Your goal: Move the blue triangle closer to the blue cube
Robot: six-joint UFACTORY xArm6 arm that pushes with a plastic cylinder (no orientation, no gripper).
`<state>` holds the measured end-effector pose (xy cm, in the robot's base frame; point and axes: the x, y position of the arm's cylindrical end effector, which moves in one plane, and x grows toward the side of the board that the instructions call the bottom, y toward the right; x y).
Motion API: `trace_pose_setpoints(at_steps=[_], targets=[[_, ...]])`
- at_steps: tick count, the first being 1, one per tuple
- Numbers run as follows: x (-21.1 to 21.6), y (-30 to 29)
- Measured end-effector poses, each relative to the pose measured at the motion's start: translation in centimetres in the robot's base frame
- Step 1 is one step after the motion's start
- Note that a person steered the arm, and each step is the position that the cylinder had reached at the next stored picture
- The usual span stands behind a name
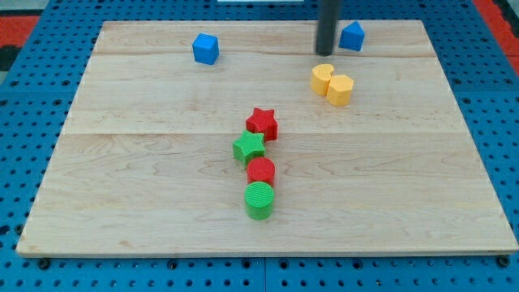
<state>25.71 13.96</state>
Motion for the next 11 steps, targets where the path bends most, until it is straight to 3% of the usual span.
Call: trace_pose_setpoints(at_steps=[1, 2, 3, 4, 5, 6, 7, 9, 11], targets=[[-0.4, 9.2], [-3.1, 9.7], [-6.4, 5.8], [-2.2, -3.5], [-2.9, -11.2], [-4.7, -2.8], [0.5, 0.7], [1.3, -13.2], [1.4, -20.7]])
